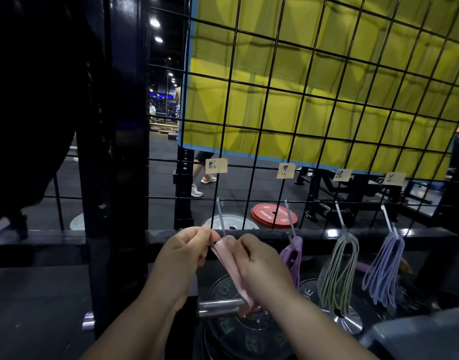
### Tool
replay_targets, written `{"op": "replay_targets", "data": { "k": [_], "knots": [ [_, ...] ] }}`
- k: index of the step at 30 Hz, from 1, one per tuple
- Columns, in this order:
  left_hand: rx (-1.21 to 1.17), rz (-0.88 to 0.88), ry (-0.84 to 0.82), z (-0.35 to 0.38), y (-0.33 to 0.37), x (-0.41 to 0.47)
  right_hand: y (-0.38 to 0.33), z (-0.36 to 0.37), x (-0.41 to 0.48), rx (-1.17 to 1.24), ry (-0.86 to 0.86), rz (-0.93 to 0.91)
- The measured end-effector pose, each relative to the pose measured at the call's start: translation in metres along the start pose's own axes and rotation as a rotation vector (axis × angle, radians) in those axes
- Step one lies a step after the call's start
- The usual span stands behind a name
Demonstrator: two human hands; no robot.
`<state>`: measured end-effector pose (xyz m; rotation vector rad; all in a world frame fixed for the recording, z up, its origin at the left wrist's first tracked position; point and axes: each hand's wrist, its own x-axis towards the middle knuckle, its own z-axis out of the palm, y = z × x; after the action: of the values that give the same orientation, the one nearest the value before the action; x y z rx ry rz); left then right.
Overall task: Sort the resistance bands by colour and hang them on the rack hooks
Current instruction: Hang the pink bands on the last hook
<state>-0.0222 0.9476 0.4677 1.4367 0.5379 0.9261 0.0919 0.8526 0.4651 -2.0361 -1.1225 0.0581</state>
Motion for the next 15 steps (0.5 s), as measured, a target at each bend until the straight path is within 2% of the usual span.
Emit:
{"op": "replay_targets", "data": {
  "k": [5, 12, 15],
  "knots": [
    [0.007, 0.023, 0.008, 0.003, -0.001, -0.002, 0.004, -0.001, 0.001, -0.014, -0.033, 0.008],
    [0.056, 0.084, 0.051, 0.003, 0.0, -0.003, 0.009, 0.025, -0.008, 0.458, -0.256, 0.218],
    [0.075, 0.103, 0.068, 0.004, -0.001, -0.005, 0.011, 0.03, -0.007, 0.574, -0.299, 0.25]
  ]
}}
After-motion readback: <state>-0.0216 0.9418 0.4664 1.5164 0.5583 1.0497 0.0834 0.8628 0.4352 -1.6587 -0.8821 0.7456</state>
